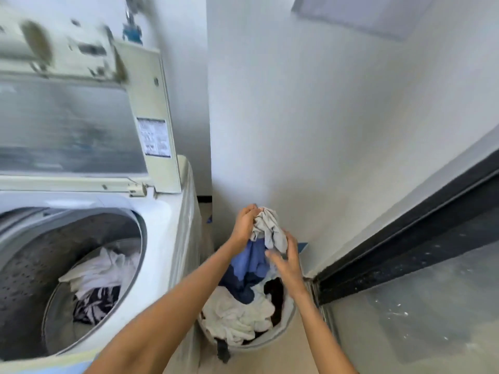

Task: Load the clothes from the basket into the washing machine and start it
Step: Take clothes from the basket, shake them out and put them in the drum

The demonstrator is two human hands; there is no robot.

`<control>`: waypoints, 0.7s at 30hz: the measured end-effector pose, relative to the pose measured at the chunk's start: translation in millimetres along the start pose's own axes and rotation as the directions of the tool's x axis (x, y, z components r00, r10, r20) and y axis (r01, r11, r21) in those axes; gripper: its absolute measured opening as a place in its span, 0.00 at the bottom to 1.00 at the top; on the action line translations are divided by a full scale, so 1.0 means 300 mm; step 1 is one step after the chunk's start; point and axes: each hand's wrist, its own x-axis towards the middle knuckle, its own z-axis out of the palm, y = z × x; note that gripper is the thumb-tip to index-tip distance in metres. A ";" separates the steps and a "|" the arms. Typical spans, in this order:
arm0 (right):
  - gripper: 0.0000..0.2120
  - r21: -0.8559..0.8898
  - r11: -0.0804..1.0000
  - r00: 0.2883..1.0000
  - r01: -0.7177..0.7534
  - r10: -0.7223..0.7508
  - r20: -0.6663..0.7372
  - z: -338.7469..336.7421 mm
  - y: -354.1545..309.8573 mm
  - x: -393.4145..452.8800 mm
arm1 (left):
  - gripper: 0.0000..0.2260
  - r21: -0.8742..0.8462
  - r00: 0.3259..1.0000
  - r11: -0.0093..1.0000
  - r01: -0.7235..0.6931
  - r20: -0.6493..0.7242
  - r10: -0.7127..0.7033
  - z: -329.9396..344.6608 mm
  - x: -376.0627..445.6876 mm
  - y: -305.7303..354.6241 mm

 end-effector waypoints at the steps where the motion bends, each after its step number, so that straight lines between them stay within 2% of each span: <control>1: 0.19 -0.048 0.999 1.000 0.014 -0.015 -0.021 -0.011 -0.075 0.013 | 0.16 0.006 0.998 1.000 -0.015 0.054 0.015 0.000 -0.012 0.079; 3: 0.08 -0.097 0.994 0.995 0.051 -0.058 -0.075 -0.052 -0.237 0.046 | 0.12 0.042 0.988 0.997 -0.069 0.140 0.062 -0.012 -0.051 0.244; 5: 0.03 -0.127 0.984 0.985 0.127 -0.141 -0.103 -0.092 -0.423 0.076 | 0.13 0.131 0.968 0.980 -0.147 0.222 0.115 -0.038 -0.081 0.409; 9: 0.10 -0.133 0.951 0.934 0.278 -0.300 -0.193 -0.154 -0.765 0.113 | 0.10 0.330 0.919 0.892 -0.309 0.345 0.191 -0.107 -0.128 0.657; 11: 0.14 -0.171 0.929 0.910 0.329 -0.360 -0.205 -0.155 -0.920 0.122 | 0.13 0.376 0.887 0.850 -0.370 0.413 0.204 -0.128 -0.138 0.741; 13: 0.14 -0.237 0.896 0.890 0.377 -0.421 -0.174 -0.134 -1.052 0.122 | 0.20 0.343 0.853 0.836 -0.427 0.459 0.248 -0.131 -0.153 0.808; 14: 0.15 -0.252 0.882 0.881 0.399 -0.445 -0.162 -0.120 -1.108 0.121 | 0.21 0.302 0.838 0.842 -0.448 0.471 0.277 -0.124 -0.167 0.839; 17: 0.17 -0.283 0.861 0.857 0.424 -0.482 -0.183 -0.092 -1.233 0.127 | 0.16 0.035 0.776 0.895 -0.445 0.513 0.366 -0.082 -0.219 0.925; 19: 0.18 -0.310 0.854 0.843 0.418 -0.492 -0.216 -0.086 -1.274 0.133 | 0.17 -0.125 0.694 0.868 -0.480 0.551 0.463 -0.051 -0.255 0.970; 20: 0.19 -0.329 0.849 0.838 0.414 -0.497 -0.225 -0.086 -1.284 0.136 | 0.18 -0.124 0.687 0.845 -0.520 0.528 0.500 -0.036 -0.268 0.989; 21: 0.20 -0.345 0.841 0.833 0.417 -0.506 -0.226 -0.087 -1.287 0.138 | 0.19 -0.046 0.724 0.831 -0.555 0.466 0.509 -0.020 -0.278 1.009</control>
